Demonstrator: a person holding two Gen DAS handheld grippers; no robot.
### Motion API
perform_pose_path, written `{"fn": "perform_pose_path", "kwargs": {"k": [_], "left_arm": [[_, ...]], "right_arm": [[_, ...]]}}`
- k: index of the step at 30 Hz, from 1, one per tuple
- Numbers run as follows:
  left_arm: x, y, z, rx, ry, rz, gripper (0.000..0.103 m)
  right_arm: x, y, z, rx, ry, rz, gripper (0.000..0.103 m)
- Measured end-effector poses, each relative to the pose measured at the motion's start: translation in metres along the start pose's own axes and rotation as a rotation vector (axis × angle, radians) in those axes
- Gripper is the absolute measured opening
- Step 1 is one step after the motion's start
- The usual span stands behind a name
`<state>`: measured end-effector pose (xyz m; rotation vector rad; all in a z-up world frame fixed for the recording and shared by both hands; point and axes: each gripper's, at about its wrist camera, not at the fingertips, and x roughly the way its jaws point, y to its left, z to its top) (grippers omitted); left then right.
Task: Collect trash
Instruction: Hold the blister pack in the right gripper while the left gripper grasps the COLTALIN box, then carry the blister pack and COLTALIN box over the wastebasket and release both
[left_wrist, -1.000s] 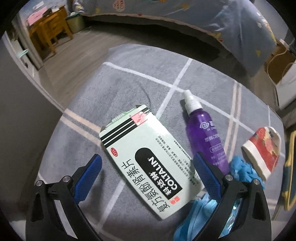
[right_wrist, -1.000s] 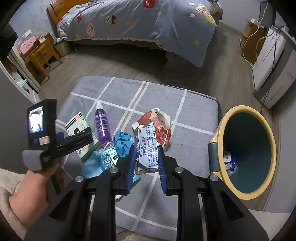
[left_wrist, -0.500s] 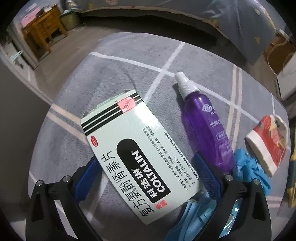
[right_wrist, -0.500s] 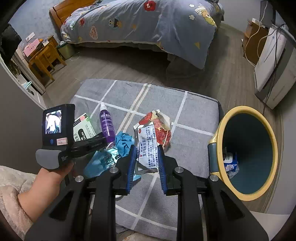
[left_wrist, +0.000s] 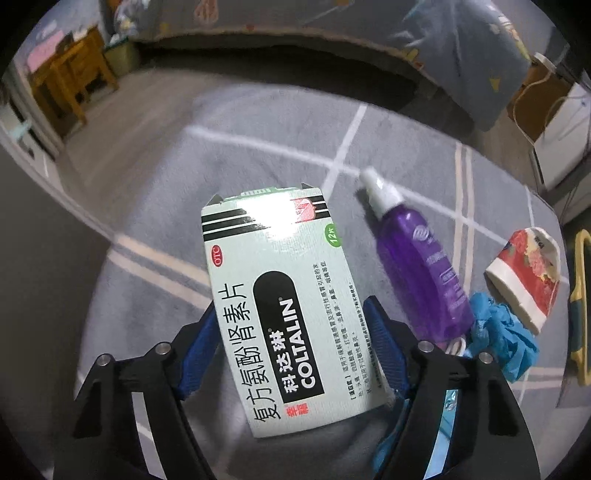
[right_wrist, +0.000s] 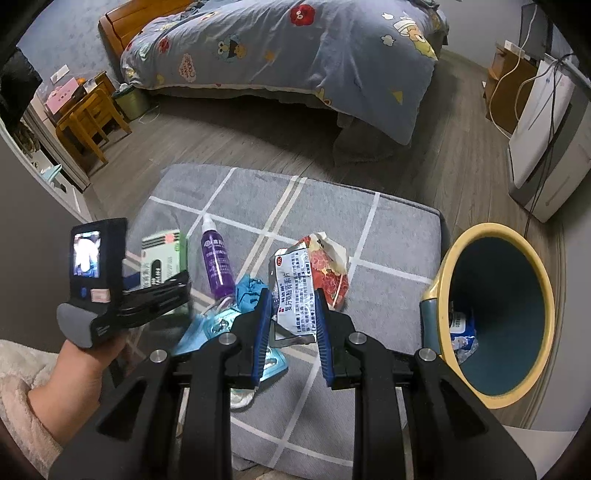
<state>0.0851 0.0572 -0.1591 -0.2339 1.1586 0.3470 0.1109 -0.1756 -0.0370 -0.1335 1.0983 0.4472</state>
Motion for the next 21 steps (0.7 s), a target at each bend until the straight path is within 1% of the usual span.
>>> {"fn": "perform_pose_path", "kwargs": {"k": [5, 11, 16, 21], "left_arm": [[-0.034, -0.008, 0.006, 0.088, -0.108, -0.027, 0.076], [-0.071, -0.037, 0.011, 0.208, -0.21, -0.085, 0.076], [-0.096, -0.071, 0.008, 0.285, -0.268, -0.157, 0.076], [-0.112, -0.112, -0.002, 0.376, -0.293, -0.225, 0.076]], "right_arm": [[-0.002, -0.007, 0.009, 0.021, -0.017, -0.019, 0.022], [-0.022, -0.042, 0.018, 0.118, -0.079, -0.037, 0.022], [-0.039, -0.083, 0.013, 0.177, -0.106, -0.099, 0.022], [-0.051, -0.133, 0.001, 0.24, -0.11, -0.161, 0.023]]}}
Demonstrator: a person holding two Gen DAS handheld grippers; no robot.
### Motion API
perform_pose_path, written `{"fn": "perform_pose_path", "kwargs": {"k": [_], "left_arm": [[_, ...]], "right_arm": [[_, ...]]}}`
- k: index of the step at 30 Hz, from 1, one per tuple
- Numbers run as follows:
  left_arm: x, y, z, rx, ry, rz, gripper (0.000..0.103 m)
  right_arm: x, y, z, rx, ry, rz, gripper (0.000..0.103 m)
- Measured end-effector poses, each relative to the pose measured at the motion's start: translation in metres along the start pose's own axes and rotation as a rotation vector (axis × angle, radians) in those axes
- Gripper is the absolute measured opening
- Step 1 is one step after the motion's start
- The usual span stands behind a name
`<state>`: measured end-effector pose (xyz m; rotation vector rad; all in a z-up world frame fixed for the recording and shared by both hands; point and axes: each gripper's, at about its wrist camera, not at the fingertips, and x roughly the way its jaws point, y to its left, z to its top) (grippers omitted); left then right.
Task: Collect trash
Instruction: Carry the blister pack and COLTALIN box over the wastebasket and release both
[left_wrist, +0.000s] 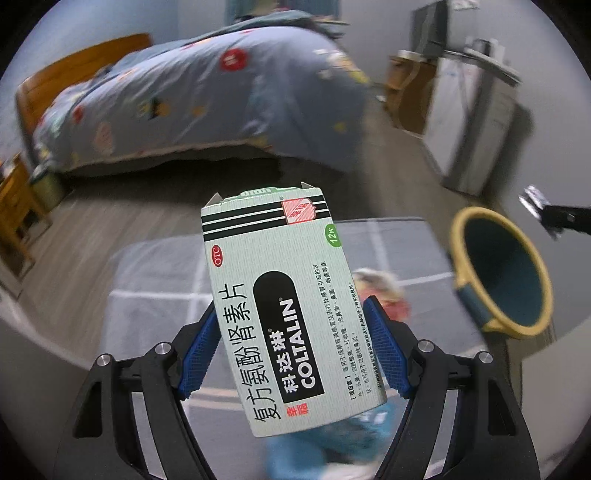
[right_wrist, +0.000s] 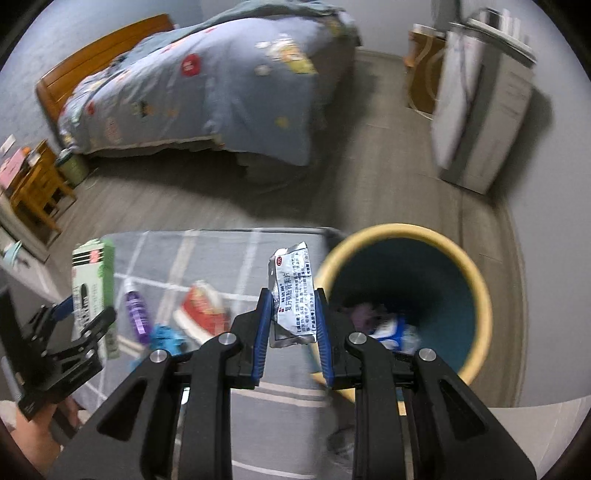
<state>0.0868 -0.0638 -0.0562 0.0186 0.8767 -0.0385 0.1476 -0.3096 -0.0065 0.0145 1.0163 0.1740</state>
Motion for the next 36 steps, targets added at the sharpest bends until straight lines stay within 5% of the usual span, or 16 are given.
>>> {"fn": "perform_pose_path", "kwargs": {"k": [10, 17, 24, 33, 36], "left_arm": [[0.002, -0.098, 0.01, 0.204, 0.011, -0.235, 0.076], [0.027, -0.16, 0.022, 0.348, 0.071, -0.326, 0.077], [0.067, -0.198, 0.038, 0.392, 0.155, -0.36, 0.077], [0.085, -0.232, 0.049, 0.44, 0.106, -0.35, 0.081], [0.084, -0.229, 0.053, 0.42, 0.083, -0.35, 0.09]], "right_arm": [[0.021, -0.107, -0.012, 0.2, 0.059, -0.083, 0.023], [0.041, -0.151, -0.026, 0.337, 0.102, -0.105, 0.023], [0.055, -0.184, -0.038, 0.456, 0.128, -0.087, 0.023], [0.05, -0.184, -0.032, 0.479, 0.079, -0.022, 0.024], [0.05, -0.185, -0.031, 0.49, 0.068, -0.014, 0.038]]}}
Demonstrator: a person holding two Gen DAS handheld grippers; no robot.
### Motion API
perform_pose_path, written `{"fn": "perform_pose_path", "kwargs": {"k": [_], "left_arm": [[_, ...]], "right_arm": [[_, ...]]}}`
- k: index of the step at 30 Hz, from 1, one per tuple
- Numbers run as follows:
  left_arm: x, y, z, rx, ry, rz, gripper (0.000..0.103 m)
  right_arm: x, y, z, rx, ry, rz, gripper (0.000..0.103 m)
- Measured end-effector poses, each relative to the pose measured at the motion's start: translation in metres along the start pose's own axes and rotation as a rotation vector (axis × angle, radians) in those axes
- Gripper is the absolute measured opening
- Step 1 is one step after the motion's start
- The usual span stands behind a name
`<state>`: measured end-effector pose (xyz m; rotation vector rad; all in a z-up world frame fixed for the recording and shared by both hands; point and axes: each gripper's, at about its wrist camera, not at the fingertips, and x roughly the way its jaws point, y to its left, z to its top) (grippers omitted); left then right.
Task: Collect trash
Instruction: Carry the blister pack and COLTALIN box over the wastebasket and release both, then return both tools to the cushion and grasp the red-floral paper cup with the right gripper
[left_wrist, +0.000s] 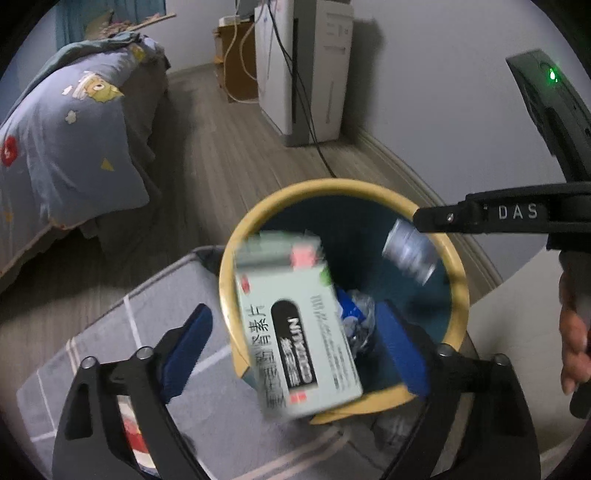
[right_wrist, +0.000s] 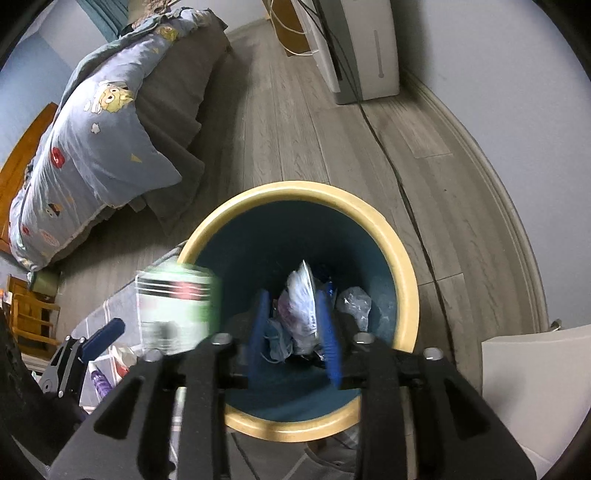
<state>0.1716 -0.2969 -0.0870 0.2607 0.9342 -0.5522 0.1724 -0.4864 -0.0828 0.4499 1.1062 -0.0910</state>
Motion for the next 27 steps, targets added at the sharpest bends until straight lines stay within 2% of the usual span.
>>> {"fn": "perform_pose_path", "kwargs": {"k": [3, 5, 8, 10, 13, 17, 27], "left_arm": [[0.002, 0.004, 0.002, -0.009, 0.002, 0.006, 0.091], [-0.002, 0.007, -0.003, -0.02, -0.001, 0.013, 0.093], [-0.01, 0.014, -0.009, -0.04, -0.002, 0.017, 0.095], [-0.02, 0.02, -0.017, -0.059, -0.007, 0.024, 0.096], [-0.036, 0.03, -0.027, -0.071, -0.017, 0.038, 0.096], [-0.068, 0.055, -0.043, -0.08, -0.033, 0.092, 0.097], [-0.156, 0.134, -0.096, -0.166, -0.021, 0.278, 0.098]], "right_arm": [[0.002, 0.0, 0.001, 0.002, 0.001, -0.001, 0.048], [0.002, 0.001, 0.002, 0.003, -0.002, -0.005, 0.073], [-0.002, 0.003, 0.002, 0.004, -0.023, -0.024, 0.09], [-0.005, 0.004, 0.003, 0.013, -0.032, -0.02, 0.097], [-0.007, 0.009, 0.003, 0.004, -0.036, -0.024, 0.097], [-0.01, 0.031, -0.001, -0.058, -0.042, -0.054, 0.097], [-0.008, 0.123, -0.026, -0.294, -0.026, -0.042, 0.097]]}}
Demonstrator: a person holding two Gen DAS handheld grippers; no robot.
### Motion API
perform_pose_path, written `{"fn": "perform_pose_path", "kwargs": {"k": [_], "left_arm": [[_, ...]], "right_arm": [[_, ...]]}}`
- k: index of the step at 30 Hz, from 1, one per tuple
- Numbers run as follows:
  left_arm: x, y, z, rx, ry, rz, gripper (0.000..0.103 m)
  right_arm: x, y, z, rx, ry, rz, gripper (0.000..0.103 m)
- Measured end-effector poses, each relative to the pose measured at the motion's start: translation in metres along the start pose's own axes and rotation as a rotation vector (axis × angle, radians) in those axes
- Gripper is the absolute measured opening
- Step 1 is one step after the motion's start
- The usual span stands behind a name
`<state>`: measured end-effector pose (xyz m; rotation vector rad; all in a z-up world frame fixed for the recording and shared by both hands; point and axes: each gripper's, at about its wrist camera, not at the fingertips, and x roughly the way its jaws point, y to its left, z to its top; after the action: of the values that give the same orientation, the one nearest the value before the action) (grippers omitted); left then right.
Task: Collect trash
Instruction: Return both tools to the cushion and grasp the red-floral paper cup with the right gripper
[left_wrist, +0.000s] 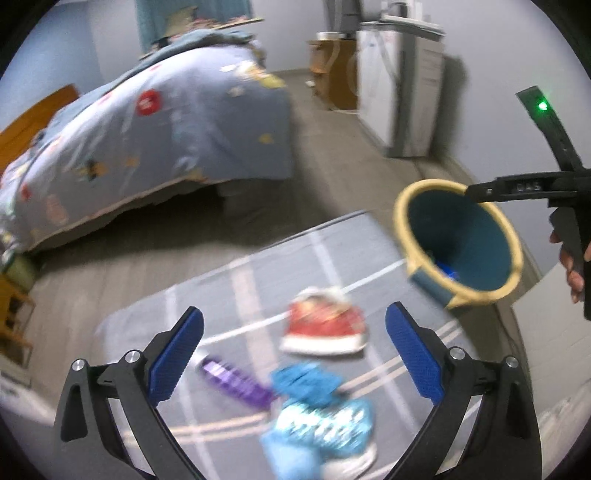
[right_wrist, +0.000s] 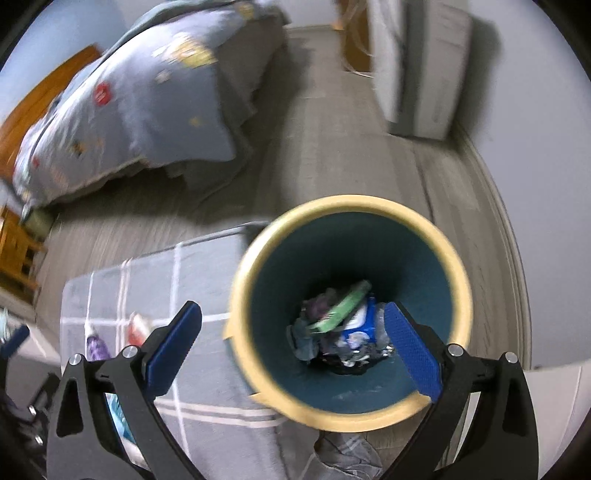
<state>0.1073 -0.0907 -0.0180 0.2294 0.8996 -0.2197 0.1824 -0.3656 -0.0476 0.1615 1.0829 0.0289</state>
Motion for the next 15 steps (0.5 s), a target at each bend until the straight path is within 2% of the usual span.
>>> {"fn": "perform_pose_path", "kwargs": {"k": [5, 8, 12, 15], "left_arm": [[-0.01, 0.038, -0.034, -0.082, 0.009, 0.047, 0.098], [0.0, 0.049, -0.045, -0.11, 0.042, 0.068, 0.098], [0.007, 0.067, -0.056, -0.132, 0.062, 0.103, 0.098], [0.013, 0.082, -0.062, -0.201, 0.078, 0.097, 0.098]], "right_arm": [[0.007, 0.049, -0.007, -0.104, 0.02, 0.031, 0.097], [0.019, 0.074, -0.013, -0.131, 0.072, 0.057, 0.097], [0.028, 0.1, -0.02, -0.162, 0.108, 0.04, 0.097], [0.032, 0.117, -0.021, -0.16, 0.127, 0.058, 0.097]]}}
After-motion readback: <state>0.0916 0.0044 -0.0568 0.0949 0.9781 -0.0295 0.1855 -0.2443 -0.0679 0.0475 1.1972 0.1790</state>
